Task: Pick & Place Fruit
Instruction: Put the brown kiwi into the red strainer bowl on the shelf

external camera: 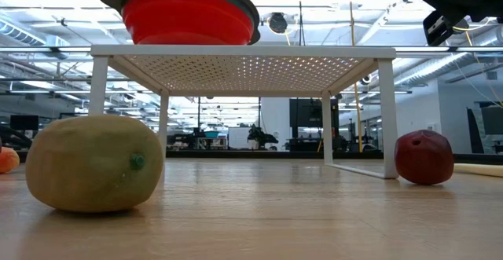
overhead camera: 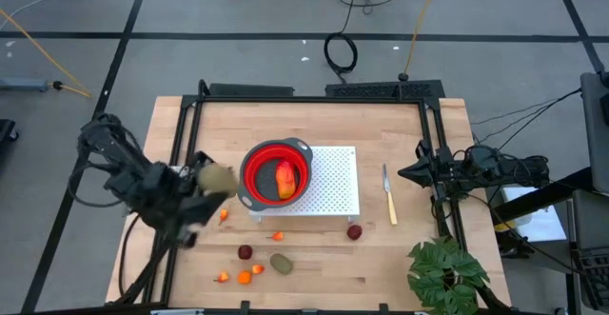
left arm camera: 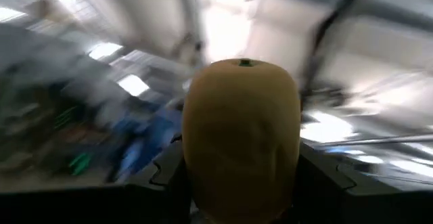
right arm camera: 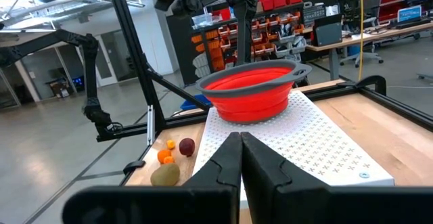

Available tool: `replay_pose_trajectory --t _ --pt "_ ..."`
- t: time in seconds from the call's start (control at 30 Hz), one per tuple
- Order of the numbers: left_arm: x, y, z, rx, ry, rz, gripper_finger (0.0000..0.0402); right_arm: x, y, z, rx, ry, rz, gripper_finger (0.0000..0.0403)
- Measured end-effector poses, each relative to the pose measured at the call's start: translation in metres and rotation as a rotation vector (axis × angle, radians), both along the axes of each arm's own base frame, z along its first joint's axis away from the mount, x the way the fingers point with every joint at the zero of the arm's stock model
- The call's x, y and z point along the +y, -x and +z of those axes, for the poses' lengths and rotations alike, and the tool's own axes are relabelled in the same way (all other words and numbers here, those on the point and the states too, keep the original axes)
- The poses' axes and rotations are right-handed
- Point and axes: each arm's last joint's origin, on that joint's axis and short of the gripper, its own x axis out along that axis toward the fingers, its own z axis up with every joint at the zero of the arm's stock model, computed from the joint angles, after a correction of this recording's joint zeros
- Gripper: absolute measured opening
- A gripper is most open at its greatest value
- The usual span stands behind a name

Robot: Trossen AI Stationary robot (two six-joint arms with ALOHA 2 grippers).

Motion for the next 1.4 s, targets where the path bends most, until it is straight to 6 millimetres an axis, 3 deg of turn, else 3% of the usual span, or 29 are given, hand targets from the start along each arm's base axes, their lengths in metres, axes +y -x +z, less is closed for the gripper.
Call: replay_pose_trajectory --t 0.27,0.67,1.13,1.4 --pt "0.007 -0.007 -0.022 0.310 0.339 0.356 0.0186 0.000 0.000 0.000 0.000 0.000 -0.001 0.0000" --pt "0.021 -0.013 -0.025 0.368 0.374 0.536 0.0186 0.000 0.000 0.000 0.000 0.000 -0.001 0.0000" --pt "0.027 -0.040 -0.042 0.352 0.311 0.466 0.0186 0.000 0.000 0.000 0.000 0.000 -0.001 0.0000" --pt "0.045 -0.059 -0.057 0.363 0.348 0.340 0.0186 0.000 0.000 0.000 0.000 0.000 -0.004 0.0000"
